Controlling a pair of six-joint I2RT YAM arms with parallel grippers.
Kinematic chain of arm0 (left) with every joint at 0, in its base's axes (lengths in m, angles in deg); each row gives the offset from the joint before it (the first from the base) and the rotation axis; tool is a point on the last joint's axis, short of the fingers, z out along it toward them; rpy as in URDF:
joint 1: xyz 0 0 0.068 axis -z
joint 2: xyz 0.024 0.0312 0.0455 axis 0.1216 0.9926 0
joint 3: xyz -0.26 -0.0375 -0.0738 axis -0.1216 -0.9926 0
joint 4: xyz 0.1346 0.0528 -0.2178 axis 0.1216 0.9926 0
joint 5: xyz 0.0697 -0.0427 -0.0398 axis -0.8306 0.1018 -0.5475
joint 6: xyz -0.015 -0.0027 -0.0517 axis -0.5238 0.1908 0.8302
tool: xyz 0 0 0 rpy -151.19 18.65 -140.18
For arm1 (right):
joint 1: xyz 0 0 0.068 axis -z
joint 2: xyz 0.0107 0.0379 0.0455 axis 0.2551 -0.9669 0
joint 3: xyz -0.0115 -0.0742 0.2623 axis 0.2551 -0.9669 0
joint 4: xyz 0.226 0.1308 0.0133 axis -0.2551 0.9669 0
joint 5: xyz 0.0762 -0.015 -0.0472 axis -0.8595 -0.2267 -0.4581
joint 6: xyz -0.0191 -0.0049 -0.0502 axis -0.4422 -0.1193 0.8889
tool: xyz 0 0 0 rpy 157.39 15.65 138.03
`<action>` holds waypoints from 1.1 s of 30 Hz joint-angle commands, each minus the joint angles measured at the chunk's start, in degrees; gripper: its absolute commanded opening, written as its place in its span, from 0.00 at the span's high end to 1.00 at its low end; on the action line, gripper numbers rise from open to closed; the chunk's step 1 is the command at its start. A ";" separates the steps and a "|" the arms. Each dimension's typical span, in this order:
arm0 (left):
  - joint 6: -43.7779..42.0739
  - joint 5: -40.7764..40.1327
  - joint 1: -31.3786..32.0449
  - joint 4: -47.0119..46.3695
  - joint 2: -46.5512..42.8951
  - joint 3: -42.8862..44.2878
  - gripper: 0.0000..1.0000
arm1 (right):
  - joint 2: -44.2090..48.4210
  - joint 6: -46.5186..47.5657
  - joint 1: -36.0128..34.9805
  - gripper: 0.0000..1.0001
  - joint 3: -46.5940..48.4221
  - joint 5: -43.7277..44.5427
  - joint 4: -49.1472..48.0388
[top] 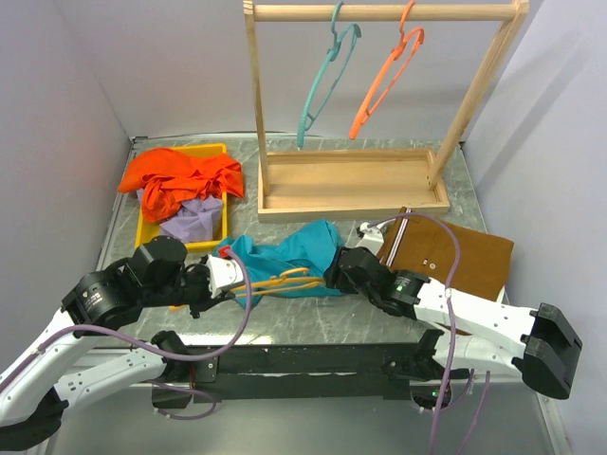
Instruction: Place the t-shirt on the hanger
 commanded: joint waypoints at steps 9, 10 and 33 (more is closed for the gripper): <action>0.01 -1.55 0.95 -0.87 -0.77 1.79 0.99 | -3.60 -2.22 0.53 0.58 -2.15 -3.15 -5.34; -0.08 -1.82 0.96 -0.79 -0.68 2.23 0.99 | -4.30 -2.05 0.44 0.58 -2.24 -3.24 -5.60; -0.87 -4.46 1.48 0.36 5.65 7.86 0.99 | -7.47 -1.17 0.36 0.85 -1.62 -3.06 -7.10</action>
